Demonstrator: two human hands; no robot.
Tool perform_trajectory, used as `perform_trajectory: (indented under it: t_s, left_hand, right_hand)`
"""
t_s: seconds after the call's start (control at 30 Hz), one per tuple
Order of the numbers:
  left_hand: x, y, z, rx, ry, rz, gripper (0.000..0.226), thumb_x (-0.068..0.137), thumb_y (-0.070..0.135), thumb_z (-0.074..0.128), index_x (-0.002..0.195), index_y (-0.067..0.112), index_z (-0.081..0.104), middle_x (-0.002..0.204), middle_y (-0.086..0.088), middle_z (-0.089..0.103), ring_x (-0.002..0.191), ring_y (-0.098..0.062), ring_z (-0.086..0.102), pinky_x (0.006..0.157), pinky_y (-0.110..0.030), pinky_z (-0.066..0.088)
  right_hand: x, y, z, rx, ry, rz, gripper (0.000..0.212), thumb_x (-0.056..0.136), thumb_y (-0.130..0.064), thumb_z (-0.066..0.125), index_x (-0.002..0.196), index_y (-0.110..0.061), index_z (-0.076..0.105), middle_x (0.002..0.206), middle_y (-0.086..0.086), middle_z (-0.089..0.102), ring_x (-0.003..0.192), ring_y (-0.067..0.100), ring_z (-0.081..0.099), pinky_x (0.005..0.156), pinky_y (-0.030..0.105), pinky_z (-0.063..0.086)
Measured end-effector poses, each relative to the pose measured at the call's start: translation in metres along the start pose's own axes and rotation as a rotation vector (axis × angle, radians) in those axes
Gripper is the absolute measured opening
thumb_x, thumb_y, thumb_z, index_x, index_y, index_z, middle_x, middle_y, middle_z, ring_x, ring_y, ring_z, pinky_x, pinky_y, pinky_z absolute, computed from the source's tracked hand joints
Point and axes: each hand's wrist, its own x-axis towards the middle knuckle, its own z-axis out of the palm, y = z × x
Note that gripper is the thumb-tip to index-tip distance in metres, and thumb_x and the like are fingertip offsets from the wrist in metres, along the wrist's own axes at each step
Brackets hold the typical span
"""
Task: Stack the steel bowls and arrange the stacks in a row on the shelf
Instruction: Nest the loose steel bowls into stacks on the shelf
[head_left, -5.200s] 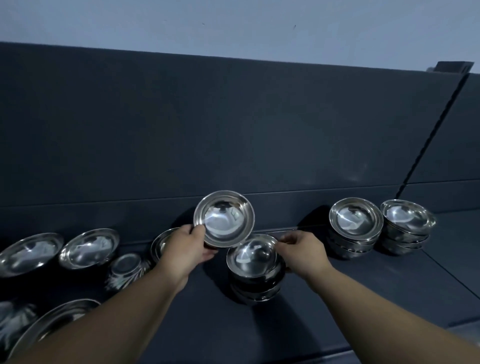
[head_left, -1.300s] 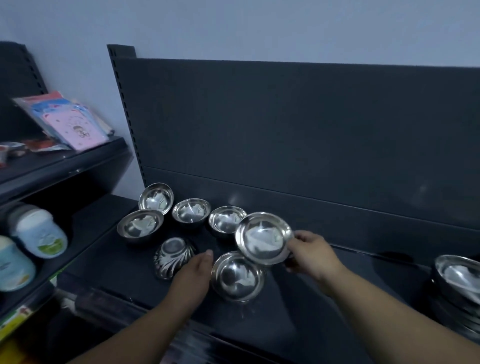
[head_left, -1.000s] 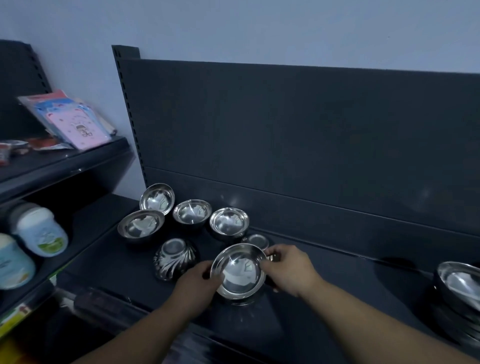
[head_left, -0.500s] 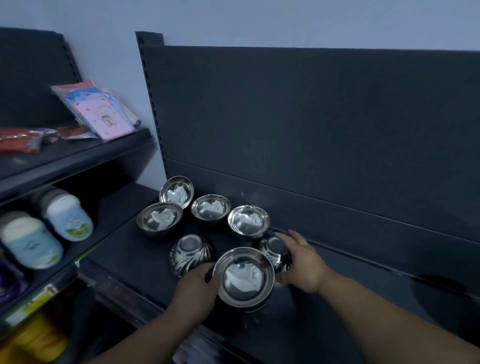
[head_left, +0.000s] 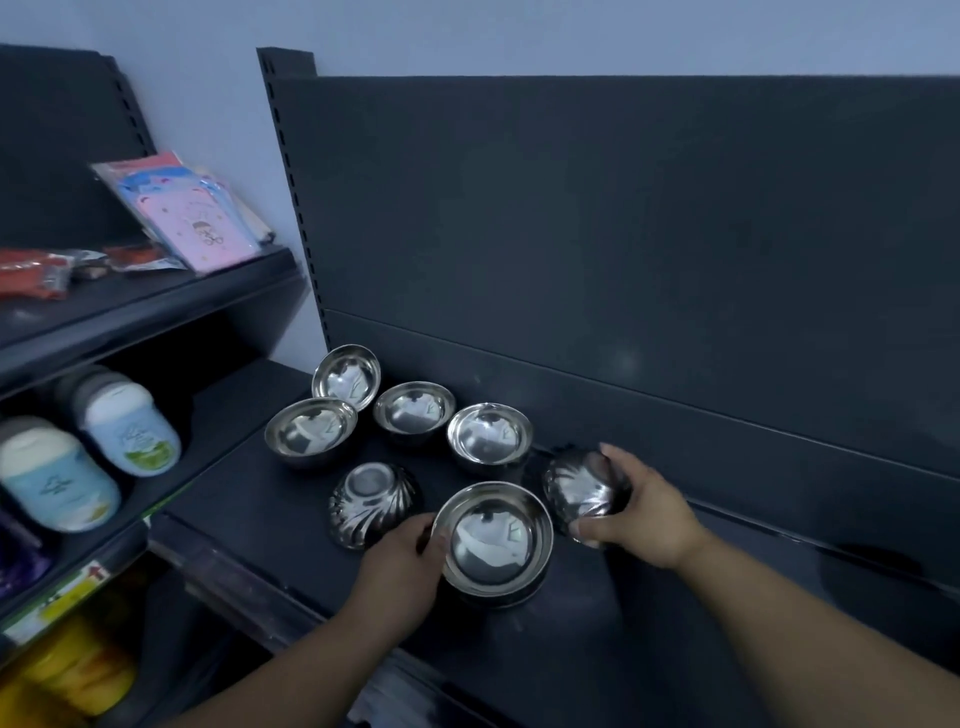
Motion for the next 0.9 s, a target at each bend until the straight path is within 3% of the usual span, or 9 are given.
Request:
perform_trajectory:
  t_s: [0.1,0.2,0.3,0.37,0.5,0.57,0.67,0.77,0.9]
  left_hand:
    - [-0.002,0.013,0.001,0.063,-0.004,0.011,0.034,0.096,0.038,0.049,0.126,0.024,0.059,0.118,0.004,0.067,0.113,-0.015,0.059,0.091,-0.021,0.041]
    - [-0.002,0.031,-0.005,0.1,0.066,0.137,0.051,0.091,0.039,0.058,0.139,0.024,0.047,0.135,0.004,0.056,0.123,-0.012,0.052,0.102,-0.023,0.038]
    - [-0.009,0.052,-0.012,0.004,-0.02,0.344,0.062,0.083,0.035,0.07,0.137,0.042,0.041,0.139,0.014,0.048,0.127,-0.003,0.045,0.107,-0.023,0.035]
    - [-0.01,0.063,-0.015,-0.104,-0.126,0.379,0.066,0.077,0.043,0.072,0.131,0.057,0.037,0.138,0.021,0.047,0.125,0.005,0.046,0.105,-0.022,0.039]
    - [-0.002,0.068,-0.031,-0.262,-0.207,0.373,0.051,0.08,0.057,0.061,0.126,0.063,0.04,0.132,0.024,0.054,0.121,0.01,0.049,0.104,-0.025,0.044]
    - [0.004,0.067,-0.041,-0.258,-0.249,0.386,0.043,0.09,0.047,0.056,0.13,0.056,0.04,0.13,0.025,0.055,0.119,0.015,0.048,0.104,-0.018,0.042]
    - [0.021,0.061,-0.056,-0.239,-0.285,0.406,0.048,0.092,0.042,0.049,0.137,0.053,0.036,0.137,0.023,0.05,0.127,0.013,0.042,0.11,-0.022,0.035]
    - [0.044,0.052,-0.07,-0.258,-0.304,0.403,0.048,0.098,0.031,0.048,0.138,0.053,0.035,0.137,0.024,0.051,0.127,0.009,0.044,0.11,-0.026,0.036]
    - [0.073,0.04,-0.085,-0.403,-0.317,0.279,0.042,0.1,0.016,0.045,0.127,0.049,0.049,0.119,0.006,0.066,0.105,-0.006,0.066,0.087,-0.03,0.056]
  right_hand:
    - [-0.009,-0.012,-0.02,0.246,0.01,0.014,0.115,0.041,-0.035,0.095,0.143,-0.033,0.04,0.131,-0.008,0.057,0.116,0.012,0.058,0.108,0.033,0.043]
    - [-0.024,-0.035,-0.033,0.376,-0.051,-0.019,0.107,0.047,-0.033,0.094,0.14,-0.03,0.043,0.124,-0.015,0.058,0.11,0.005,0.06,0.101,0.028,0.047]
    - [-0.036,-0.06,-0.037,0.433,-0.197,-0.047,0.089,0.06,-0.025,0.09,0.137,-0.034,0.046,0.119,-0.013,0.063,0.104,0.005,0.064,0.086,0.025,0.052]
    - [-0.042,-0.073,-0.036,0.462,-0.299,-0.019,0.078,0.066,-0.026,0.086,0.133,-0.04,0.049,0.115,-0.01,0.067,0.097,0.007,0.068,0.078,0.028,0.055]
    - [-0.045,-0.089,-0.037,0.59,-0.474,0.076,0.049,0.078,-0.032,0.073,0.125,-0.035,0.059,0.092,-0.005,0.073,0.075,0.009,0.066,0.079,0.033,0.05]
    - [-0.043,-0.095,-0.038,0.622,-0.564,0.112,0.047,0.079,-0.04,0.065,0.123,-0.025,0.06,0.08,-0.002,0.071,0.065,0.009,0.065,0.084,0.036,0.048]
    - [-0.031,-0.103,-0.031,0.61,-0.653,0.166,0.061,0.081,-0.057,0.059,0.121,-0.012,0.06,0.088,0.006,0.074,0.078,0.016,0.071,0.096,0.041,0.047]
    - [-0.013,-0.111,-0.017,0.643,-0.717,0.135,0.077,0.08,-0.07,0.048,0.131,-0.014,0.057,0.125,0.02,0.064,0.117,0.035,0.061,0.104,0.048,0.044]
    - [0.009,-0.129,0.007,0.661,-0.692,0.142,0.09,0.081,-0.081,0.031,0.127,-0.01,0.06,0.124,0.027,0.062,0.11,0.035,0.061,0.094,0.041,0.051]
